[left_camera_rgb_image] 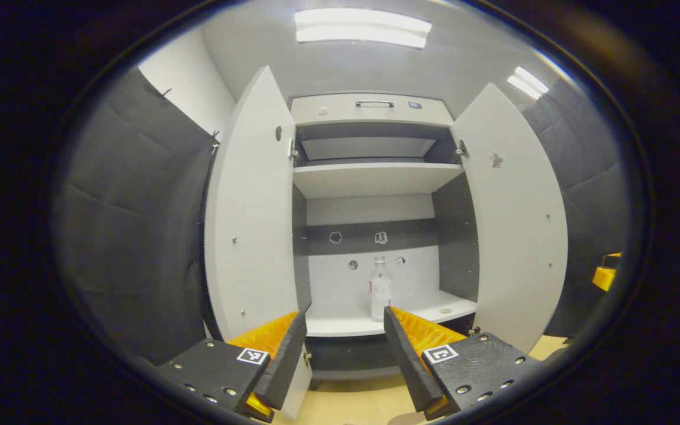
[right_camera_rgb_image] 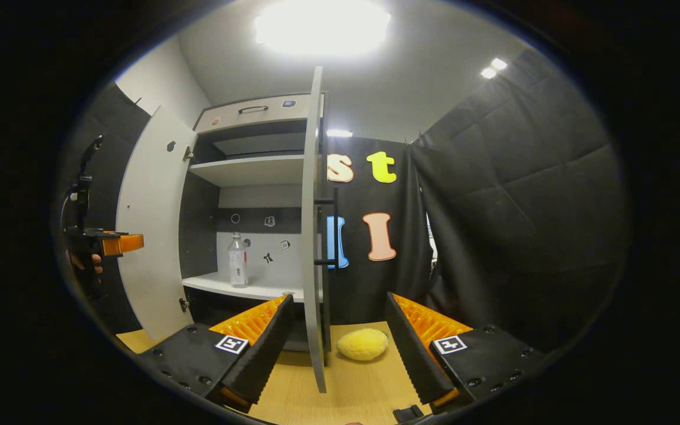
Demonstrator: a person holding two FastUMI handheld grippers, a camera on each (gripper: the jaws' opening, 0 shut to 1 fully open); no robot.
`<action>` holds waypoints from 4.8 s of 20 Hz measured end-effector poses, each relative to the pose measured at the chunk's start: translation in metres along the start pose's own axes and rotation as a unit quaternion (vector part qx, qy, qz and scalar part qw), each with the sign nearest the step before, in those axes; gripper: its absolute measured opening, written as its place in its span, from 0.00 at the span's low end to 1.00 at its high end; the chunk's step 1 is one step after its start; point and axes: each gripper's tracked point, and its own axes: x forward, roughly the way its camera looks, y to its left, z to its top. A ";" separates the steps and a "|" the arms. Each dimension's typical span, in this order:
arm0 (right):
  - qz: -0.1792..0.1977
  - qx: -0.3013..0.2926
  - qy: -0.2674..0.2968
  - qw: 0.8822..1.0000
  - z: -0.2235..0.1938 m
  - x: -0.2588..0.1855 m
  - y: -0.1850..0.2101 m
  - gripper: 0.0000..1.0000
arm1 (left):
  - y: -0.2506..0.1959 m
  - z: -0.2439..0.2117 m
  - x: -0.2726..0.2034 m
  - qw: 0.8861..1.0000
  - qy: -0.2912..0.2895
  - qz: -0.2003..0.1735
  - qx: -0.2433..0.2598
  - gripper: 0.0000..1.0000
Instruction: Grasp the bottle in the cabinet with the left hand and place it on the coaster, then close the right door with the right hand and the left door with the left hand.
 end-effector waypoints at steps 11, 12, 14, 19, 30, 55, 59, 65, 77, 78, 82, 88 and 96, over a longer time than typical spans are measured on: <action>-0.065 -0.044 0.006 0.997 -0.004 0.017 -0.016 0.98 | -0.025 -0.034 0.131 0.998 0.005 -0.047 -0.034 0.80; -0.073 -0.049 0.007 0.996 -0.004 0.017 -0.019 0.98 | -0.026 -0.038 0.142 0.998 0.007 -0.050 -0.036 0.80; -0.087 -0.053 0.010 0.995 -0.006 0.019 -0.022 0.98 | -0.030 -0.042 0.163 0.997 0.010 -0.060 -0.042 0.80; -0.120 -0.055 0.019 0.991 -0.010 0.023 -0.027 0.98 | -0.050 -0.062 0.213 0.994 0.020 -0.090 -0.063 0.80; -0.179 -0.072 0.039 0.980 -0.024 0.028 -0.039 0.96 | -0.073 -0.116 0.309 0.990 0.065 -0.110 -0.055 0.80; -0.110 -0.067 0.038 0.991 -0.016 -0.008 -0.038 0.98 | -0.058 -0.098 0.211 0.993 0.023 -0.088 -0.077 0.74; -0.092 -0.054 0.042 0.993 -0.019 -0.019 -0.040 0.97 | -0.063 -0.101 0.170 0.992 0.018 -0.092 -0.082 0.74; -0.065 -0.062 0.047 0.995 -0.020 -0.038 -0.049 0.98 | -0.077 -0.116 0.113 0.993 0.021 -0.090 -0.078 0.74; -0.030 -0.059 0.068 0.995 -0.040 -0.059 -0.055 0.98 | -0.105 -0.182 0.028 0.992 0.042 -0.093 -0.078 0.74; -0.030 -0.059 0.068 0.996 -0.043 -0.060 -0.054 0.98 | -0.108 -0.194 0.022 0.991 0.050 -0.092 -0.080 0.74; -0.027 -0.059 0.081 0.995 -0.058 -0.067 -0.049 0.98 | -0.113 -0.228 0.007 0.990 0.069 -0.096 -0.077 0.74; -0.020 -0.075 0.098 0.992 -0.070 -0.066 -0.043 0.98 | -0.125 -0.285 -0.013 0.985 0.106 -0.107 -0.087 0.74; -0.012 -0.091 0.106 0.990 -0.076 -0.067 -0.036 0.98 | -0.135 -0.350 -0.027 0.980 0.147 -0.108 -0.081 0.74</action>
